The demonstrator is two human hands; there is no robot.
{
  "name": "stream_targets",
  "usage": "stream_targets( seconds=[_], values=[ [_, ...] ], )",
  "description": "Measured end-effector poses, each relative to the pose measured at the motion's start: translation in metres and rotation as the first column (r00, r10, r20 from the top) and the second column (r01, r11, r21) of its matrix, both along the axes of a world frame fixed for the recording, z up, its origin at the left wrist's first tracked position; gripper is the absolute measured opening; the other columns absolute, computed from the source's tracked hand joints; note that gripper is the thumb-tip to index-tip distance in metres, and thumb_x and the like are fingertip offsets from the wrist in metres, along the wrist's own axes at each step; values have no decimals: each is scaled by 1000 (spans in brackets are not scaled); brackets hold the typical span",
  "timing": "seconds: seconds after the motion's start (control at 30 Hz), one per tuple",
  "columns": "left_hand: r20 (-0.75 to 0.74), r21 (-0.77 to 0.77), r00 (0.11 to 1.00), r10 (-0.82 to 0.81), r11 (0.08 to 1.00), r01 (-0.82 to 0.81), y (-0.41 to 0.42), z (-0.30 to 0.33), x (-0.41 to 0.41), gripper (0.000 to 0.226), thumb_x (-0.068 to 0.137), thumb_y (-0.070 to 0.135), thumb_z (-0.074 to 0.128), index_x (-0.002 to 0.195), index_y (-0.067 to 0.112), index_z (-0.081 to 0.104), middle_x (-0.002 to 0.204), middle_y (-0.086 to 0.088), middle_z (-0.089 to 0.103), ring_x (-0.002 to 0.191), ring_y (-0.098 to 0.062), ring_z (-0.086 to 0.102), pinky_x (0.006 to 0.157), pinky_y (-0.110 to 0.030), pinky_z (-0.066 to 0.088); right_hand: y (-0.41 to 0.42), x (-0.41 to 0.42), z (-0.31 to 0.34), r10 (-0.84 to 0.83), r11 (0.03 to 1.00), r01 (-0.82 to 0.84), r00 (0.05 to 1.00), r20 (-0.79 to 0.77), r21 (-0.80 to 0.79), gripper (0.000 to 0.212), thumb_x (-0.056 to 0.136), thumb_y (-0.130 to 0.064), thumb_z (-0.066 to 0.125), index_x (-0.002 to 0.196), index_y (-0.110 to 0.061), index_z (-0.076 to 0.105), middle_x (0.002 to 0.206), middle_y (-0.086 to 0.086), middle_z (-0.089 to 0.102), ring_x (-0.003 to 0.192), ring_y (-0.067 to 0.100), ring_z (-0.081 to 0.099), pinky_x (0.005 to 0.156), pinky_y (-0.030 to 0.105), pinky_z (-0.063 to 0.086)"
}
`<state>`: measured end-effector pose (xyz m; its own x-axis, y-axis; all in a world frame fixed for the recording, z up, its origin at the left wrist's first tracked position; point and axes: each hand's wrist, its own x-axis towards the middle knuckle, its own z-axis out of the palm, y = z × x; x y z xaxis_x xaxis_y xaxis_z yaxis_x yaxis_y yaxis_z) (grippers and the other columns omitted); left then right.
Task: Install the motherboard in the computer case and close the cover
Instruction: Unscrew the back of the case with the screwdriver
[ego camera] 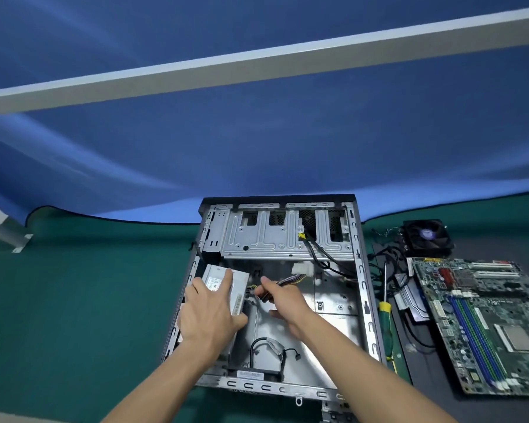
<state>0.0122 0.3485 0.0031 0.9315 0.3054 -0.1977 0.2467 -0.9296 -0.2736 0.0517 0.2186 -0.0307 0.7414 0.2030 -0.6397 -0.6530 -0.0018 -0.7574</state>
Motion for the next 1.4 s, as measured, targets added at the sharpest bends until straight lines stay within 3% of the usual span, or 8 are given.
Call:
stream_targets(
  seconds=[0.13,0.6,0.73,0.9,1.0,1.1,1.2,1.4],
  values=[
    [0,10,1000,25,1000,-25,6,-7,-2,87,75,68,50,145,40,6,101,-9,36,78,-21,29,57,-27,33,4,5,-1,5,1000,-6,1000,-16,-10,34,97,-33,51,77,-15,71,76,-6,62,72,7,51,63,22,41],
    [-167,105,984,-53,992,72,6,2,-1,95,81,74,35,148,28,-14,109,-16,42,84,-22,42,72,-30,53,10,7,-2,-10,1000,9,999,-41,-10,35,96,-32,52,70,-16,69,77,-8,63,72,6,52,59,22,44],
    [-178,134,968,-178,970,203,10,3,9,82,92,63,27,150,11,5,121,-13,44,101,-25,49,75,-32,53,12,6,-2,-8,1000,8,998,-56,-5,35,97,-31,52,72,-15,69,78,-6,62,70,6,52,48,18,44],
    [51,19,981,-188,982,188,26,1,15,47,96,52,24,125,23,46,115,-6,43,107,-22,41,74,-31,43,17,6,-6,37,999,-36,999,26,-25,17,93,-24,59,95,-11,70,84,-7,63,71,2,53,57,14,43],
    [137,-89,989,-50,994,62,38,-7,12,44,94,46,32,130,23,43,120,-9,40,107,-26,39,84,-35,38,28,5,-3,123,992,-120,984,131,-33,33,91,-25,62,123,-18,62,103,-7,63,92,4,57,79,13,42],
    [64,-372,952,301,892,-257,49,-20,4,75,90,62,32,147,16,15,136,-17,35,118,-33,42,91,-43,39,50,7,-6,294,944,-251,934,201,-213,47,92,-43,55,138,-30,49,132,-4,57,125,21,45,110,33,30],
    [22,-527,865,501,741,-416,59,-31,0,81,85,70,34,140,11,29,129,-16,52,111,-37,53,85,-42,41,64,14,-10,456,834,-337,867,201,-437,50,94,-53,43,137,-28,49,138,2,52,137,28,27,107,34,24],
    [58,-585,793,607,664,-465,69,-39,-4,71,84,73,30,101,11,58,103,-10,66,89,-32,58,78,-38,43,62,16,-19,491,777,-299,839,236,-553,51,93,-57,44,84,-11,64,100,7,67,124,31,43,95,36,36]
  ],
)
